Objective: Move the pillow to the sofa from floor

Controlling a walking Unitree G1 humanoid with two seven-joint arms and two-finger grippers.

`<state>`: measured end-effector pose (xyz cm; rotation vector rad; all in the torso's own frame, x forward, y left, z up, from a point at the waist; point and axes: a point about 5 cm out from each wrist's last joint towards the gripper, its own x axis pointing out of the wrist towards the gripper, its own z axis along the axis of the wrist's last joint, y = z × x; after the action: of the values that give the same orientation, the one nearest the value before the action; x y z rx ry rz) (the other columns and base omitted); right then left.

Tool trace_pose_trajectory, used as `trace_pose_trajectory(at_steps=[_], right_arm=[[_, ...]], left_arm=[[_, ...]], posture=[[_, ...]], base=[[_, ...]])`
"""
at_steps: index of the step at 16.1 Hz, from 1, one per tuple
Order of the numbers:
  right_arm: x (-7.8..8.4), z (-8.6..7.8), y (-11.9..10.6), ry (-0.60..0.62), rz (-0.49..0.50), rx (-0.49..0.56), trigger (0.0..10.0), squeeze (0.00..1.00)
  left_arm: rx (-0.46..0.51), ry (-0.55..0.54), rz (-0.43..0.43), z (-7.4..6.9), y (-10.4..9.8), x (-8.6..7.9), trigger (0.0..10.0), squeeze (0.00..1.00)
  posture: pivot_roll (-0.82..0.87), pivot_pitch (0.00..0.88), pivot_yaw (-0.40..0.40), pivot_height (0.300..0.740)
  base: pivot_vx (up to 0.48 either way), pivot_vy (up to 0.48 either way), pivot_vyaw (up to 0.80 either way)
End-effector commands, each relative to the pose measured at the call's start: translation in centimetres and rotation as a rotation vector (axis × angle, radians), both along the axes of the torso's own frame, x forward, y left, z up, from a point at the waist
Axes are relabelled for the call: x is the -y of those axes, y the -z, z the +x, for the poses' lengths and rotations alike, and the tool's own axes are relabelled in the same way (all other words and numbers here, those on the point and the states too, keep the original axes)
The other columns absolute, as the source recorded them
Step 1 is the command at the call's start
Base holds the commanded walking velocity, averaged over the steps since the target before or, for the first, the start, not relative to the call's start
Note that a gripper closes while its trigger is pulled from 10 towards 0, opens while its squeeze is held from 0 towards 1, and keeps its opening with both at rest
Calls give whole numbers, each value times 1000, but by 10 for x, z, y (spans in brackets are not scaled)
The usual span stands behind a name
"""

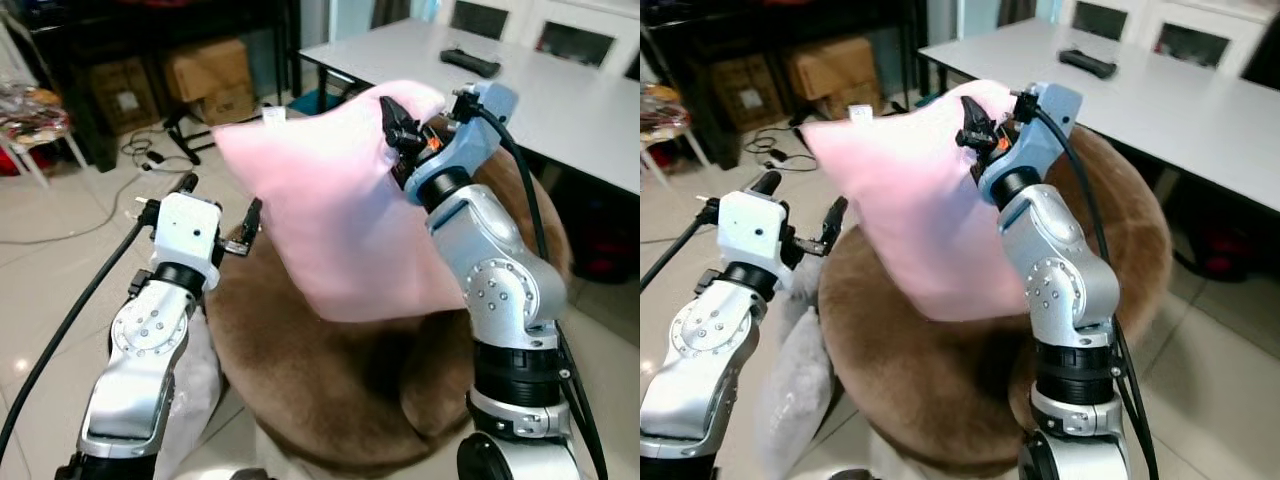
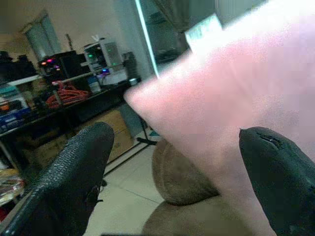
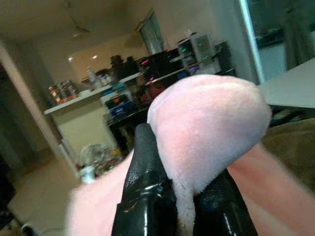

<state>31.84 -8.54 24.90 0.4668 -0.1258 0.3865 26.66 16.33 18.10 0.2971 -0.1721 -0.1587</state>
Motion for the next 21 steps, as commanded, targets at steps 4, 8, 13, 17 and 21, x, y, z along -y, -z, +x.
trace_pose_trajectory(at_steps=[4, 8, 13, 17, 21], right_arm=[[-15, -3, -14, -72, -1, 63, 10000, 0], [-29, 1, -13, -95, -47, 44, 10000, 0], [-70, 14, -10, -135, -95, -163, 10000, 0], [-83, 27, 3, -77, 43, -453, 10000, 0], [-71, 49, 27, 108, 75, -624, 10000, 0]], left_arm=[[0, -20, 1, -2, -1, -4, 10000, 0], [-22, -39, 37, -2, 4, -5, 10000, 0], [-33, -26, 54, -2, 8, -1, 10000, 0], [-87, 25, 86, -7, 17, 3, 10000, 0], [-162, 53, 143, -5, 29, 2, 10000, 0]], posture=[[75, 0, -28, 740], [76, 0, -35, 740], [70, 0, -39, 740], [73, 0, -42, 740], [74, 0, -30, 740]], base=[[322, 0, 0], [75, 0, 0], [0, 0, 0], [0, 0, 0], [0, 0, 0]])
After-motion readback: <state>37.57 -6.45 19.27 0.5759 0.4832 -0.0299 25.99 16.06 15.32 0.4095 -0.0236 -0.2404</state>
